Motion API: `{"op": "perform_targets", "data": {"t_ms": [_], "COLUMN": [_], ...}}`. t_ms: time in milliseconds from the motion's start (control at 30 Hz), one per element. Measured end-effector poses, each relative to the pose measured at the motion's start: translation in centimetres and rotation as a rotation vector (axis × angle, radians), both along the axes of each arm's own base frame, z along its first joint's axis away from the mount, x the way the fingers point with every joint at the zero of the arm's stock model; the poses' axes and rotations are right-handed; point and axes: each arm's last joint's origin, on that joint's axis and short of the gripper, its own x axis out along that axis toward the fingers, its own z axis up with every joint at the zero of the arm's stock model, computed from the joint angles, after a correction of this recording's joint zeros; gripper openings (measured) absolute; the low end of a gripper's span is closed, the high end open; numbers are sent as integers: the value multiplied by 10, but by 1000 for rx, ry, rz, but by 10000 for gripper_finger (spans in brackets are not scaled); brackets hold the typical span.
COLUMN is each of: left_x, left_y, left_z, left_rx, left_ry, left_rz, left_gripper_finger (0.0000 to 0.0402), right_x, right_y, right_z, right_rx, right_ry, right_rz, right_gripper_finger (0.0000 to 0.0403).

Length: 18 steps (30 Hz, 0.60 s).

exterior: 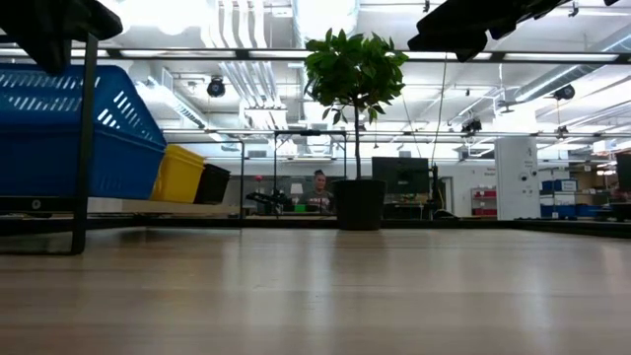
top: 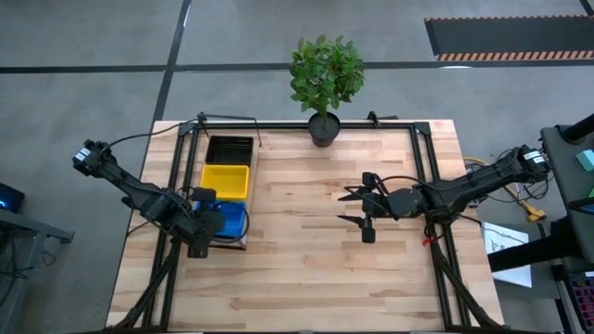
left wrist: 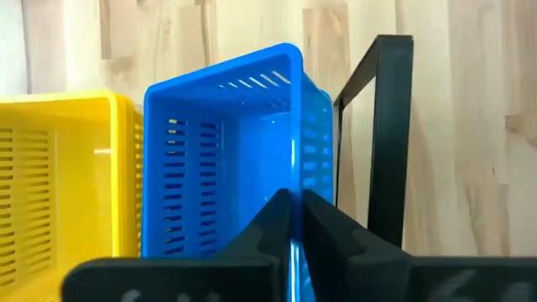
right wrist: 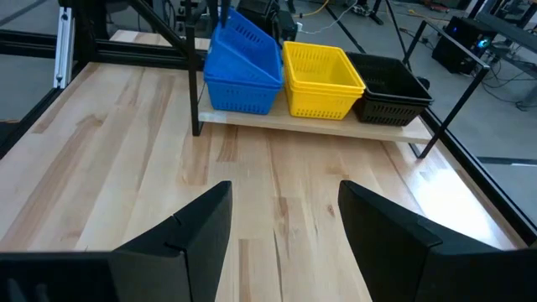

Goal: Stack baskets on shelf by color
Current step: Stack the blue basket on top of the blue basket on the shelf

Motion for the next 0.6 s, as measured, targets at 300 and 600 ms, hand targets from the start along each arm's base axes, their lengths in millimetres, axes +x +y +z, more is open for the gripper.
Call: {"op": "perform_targets", "data": {"t_ms": [300,600], "left_x": [0,0], "left_y": [2,2], "left_z": [-3,-11], "left_rx": [64,64], "left_ry": [-10,6], "left_rz": [2,3], "left_gripper_finger": [1,1], "right_x": [0,0], "right_y": [0,0], "right_z": [0,0], "right_rx": [0,0], "right_ry": [0,0], "right_rz": [0,0], "right_gripper_finger": [212,212]}}
